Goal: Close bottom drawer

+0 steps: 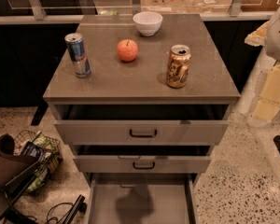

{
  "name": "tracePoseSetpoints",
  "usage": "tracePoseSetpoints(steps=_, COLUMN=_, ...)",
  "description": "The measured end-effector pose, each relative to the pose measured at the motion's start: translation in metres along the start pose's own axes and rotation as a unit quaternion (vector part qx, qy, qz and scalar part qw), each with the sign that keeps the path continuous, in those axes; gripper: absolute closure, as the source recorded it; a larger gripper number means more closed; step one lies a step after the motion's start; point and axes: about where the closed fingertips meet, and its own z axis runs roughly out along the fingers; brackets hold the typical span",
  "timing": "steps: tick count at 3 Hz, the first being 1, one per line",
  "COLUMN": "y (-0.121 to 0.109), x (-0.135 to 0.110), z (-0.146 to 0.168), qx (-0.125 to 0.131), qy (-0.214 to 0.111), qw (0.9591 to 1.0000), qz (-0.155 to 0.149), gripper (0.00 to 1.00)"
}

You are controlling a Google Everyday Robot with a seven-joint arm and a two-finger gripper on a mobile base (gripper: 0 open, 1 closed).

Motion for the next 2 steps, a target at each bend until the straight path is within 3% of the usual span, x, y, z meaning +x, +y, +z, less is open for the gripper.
tracePoseSetpoints(steps=1, y=0.0, x=0.0, z=0.0, qx=0.0, qy=0.0, qw=1.0, qz=0.0, gripper=0.0)
tracePoseSetpoints(steps=2, y=0.011, x=0.017, z=0.016, qx=0.008, qy=0.015, qw=0.9998, qz=-0.008, gripper=0.0)
